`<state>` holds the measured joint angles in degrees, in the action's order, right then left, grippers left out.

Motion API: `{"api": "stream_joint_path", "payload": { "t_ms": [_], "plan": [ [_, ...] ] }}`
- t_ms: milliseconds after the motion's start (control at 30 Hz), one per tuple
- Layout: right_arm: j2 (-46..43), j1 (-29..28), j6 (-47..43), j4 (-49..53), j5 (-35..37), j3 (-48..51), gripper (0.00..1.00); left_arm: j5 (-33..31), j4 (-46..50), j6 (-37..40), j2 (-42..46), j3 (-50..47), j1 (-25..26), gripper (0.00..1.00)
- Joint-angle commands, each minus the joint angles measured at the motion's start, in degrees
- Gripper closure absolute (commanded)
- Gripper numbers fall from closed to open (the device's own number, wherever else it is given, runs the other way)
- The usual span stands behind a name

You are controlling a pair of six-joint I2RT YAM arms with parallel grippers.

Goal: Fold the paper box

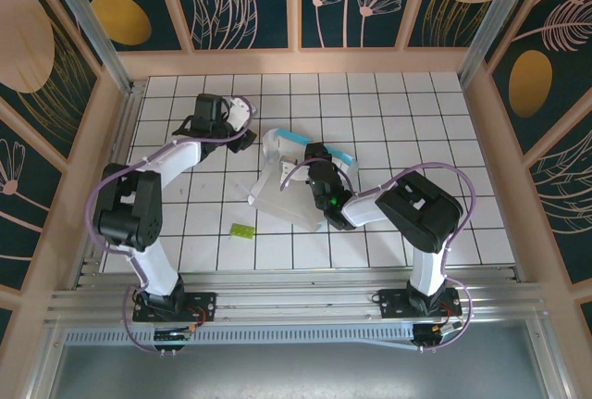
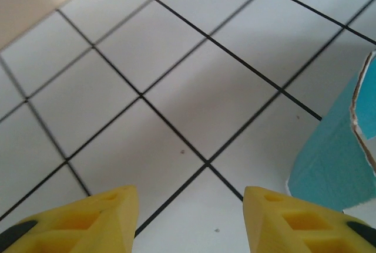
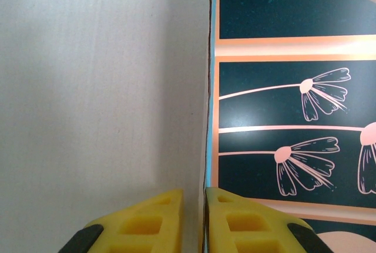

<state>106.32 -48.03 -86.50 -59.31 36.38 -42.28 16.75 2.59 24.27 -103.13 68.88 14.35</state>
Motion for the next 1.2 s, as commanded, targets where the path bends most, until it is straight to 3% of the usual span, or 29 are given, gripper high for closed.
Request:
{"api": "stream_joint_path", "payload": {
  "t_ms": [0, 300, 733, 1167],
  "plan": [
    [-0.82, -0.73, 0.88, 3.34, -0.70, 0.67, 0.83, 7.47, 6.98, 4.82, -3.21, 4.55, 0.06, 0.51],
    [-0.23, -0.75, 0.98, 3.84, -0.63, -0.52, 0.83, 14.06, 16.38, 8.42, -9.32, 10.60, 1.15, 0.53],
    [-0.32, -0.84, 1.24, 3.94, -0.57, -0.48, 0.83, 19.56, 17.23, 6.01, -11.67, 13.22, 2.33, 0.59],
    [-0.28, -1.01, 1.68, 3.94, -0.79, -0.52, 0.83, 19.04, 11.66, 0.36, -13.67, 12.28, 3.67, 0.59]
  ]
}}
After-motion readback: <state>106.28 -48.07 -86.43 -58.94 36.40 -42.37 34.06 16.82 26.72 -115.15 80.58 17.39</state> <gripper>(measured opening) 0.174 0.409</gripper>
